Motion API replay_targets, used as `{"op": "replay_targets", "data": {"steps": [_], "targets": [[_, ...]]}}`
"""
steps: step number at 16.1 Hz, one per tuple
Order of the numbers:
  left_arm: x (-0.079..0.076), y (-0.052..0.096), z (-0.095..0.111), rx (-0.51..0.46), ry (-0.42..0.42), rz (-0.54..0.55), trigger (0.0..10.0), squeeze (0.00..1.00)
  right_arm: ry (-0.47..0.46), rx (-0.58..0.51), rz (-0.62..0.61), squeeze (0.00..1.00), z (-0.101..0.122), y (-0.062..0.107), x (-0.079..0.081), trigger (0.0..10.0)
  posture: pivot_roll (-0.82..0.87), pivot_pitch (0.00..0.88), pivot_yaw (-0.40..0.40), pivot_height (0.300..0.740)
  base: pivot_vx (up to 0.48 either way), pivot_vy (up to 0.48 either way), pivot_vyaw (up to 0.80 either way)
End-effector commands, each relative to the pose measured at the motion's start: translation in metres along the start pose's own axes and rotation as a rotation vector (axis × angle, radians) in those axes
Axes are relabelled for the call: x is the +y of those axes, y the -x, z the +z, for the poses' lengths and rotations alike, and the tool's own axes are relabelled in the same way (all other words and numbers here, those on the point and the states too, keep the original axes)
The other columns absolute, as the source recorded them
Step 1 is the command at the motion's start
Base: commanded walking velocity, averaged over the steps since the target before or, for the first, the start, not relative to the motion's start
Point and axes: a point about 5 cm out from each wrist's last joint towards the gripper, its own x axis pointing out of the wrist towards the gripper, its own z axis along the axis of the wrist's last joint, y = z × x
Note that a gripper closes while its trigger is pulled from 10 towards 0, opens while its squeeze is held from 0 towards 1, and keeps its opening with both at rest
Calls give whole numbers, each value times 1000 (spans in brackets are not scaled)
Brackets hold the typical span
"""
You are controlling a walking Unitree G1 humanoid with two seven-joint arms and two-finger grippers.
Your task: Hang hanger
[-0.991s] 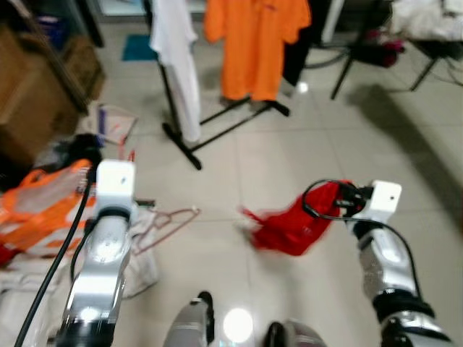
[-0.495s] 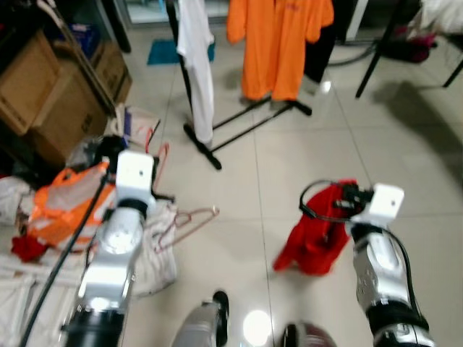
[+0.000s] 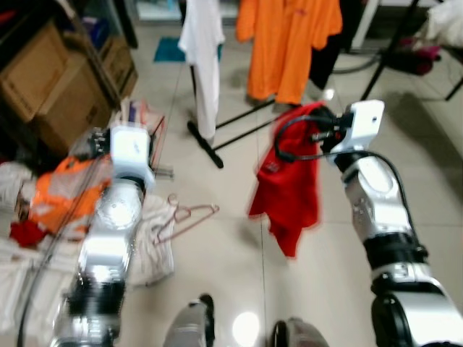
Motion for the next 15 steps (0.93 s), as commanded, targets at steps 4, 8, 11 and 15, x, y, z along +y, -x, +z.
{"op": "replay_targets", "data": {"steps": [4, 8, 11, 15], "targets": [[-3, -8, 37, -67, 67, -234, 10000, 0, 23, 7, 36, 0, 14, -12, -1, 0, -66, 153, -31, 740, 0, 0, 0], [-3, -8, 37, -67, 67, -234, 10000, 0, 23, 7, 36, 0, 14, -12, -1, 0, -66, 153, -31, 740, 0, 0, 0], [-3, -8, 37, -67, 67, -234, 10000, 0, 23, 7, 36, 0, 14, -12, -1, 0, -66, 153, -31, 740, 0, 0, 0], [-3, -8, 37, -67, 67, -234, 10000, 0, 23, 7, 36, 0, 14, -12, -1, 0, -66, 153, -31, 740, 0, 0, 0]]}}
